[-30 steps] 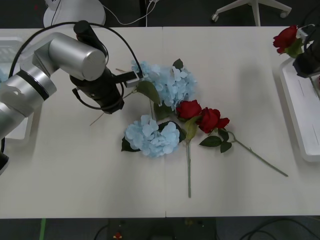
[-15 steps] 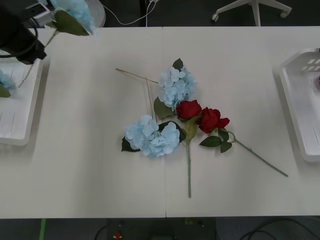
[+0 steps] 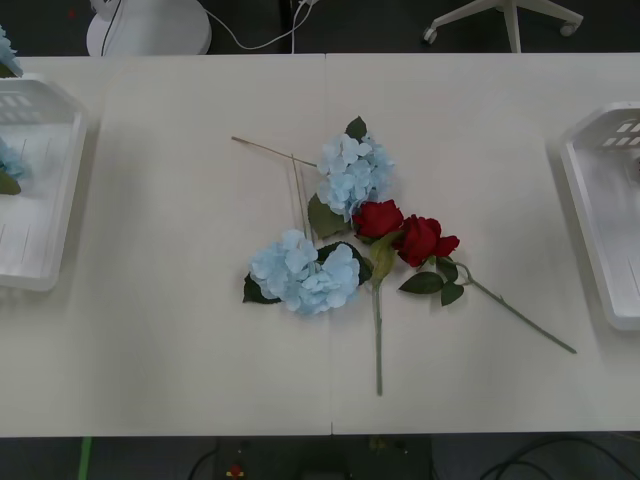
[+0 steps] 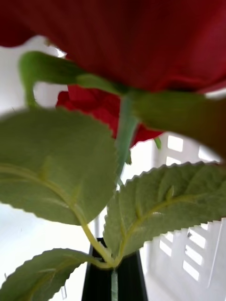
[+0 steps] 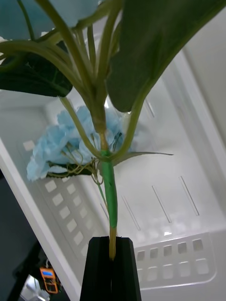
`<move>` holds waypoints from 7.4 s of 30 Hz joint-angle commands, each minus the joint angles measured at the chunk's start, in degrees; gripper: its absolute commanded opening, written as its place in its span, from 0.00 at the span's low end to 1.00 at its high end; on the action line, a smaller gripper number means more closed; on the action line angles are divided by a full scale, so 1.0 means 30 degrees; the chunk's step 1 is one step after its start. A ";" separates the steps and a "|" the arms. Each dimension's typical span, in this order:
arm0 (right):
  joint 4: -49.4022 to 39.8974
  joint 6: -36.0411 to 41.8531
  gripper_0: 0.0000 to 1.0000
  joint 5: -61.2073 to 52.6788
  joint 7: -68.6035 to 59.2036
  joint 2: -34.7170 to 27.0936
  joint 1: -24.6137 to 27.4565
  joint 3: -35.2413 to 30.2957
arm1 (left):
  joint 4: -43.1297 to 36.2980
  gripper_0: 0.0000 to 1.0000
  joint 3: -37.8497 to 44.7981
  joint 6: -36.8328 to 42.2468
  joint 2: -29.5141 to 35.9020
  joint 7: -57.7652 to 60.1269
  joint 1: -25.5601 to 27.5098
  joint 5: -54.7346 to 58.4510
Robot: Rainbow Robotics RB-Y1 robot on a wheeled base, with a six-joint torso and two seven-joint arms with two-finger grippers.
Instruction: Put the red flowers into the right box and the blue flowers into the left box
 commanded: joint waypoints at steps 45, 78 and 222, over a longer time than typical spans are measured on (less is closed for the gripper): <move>-1.9897 0.5534 0.95 -0.9822 0.8978 -0.3351 0.4290 0.4650 | -0.3151 0.92 -0.1951 -0.0723 -0.0177 0.3957 0.0576 -0.0275; -2.0717 0.2575 0.96 -0.5897 -0.0660 0.0751 0.6458 0.7287 | -0.6491 0.89 -0.5086 -0.4590 -0.0206 0.3547 0.0723 -0.2560; -1.1987 0.0085 0.00 0.5295 0.3734 -0.0802 0.4115 -0.5165 | 0.2298 0.00 -1.7742 -5.0029 -1.1603 3.2580 -0.9912 -5.6642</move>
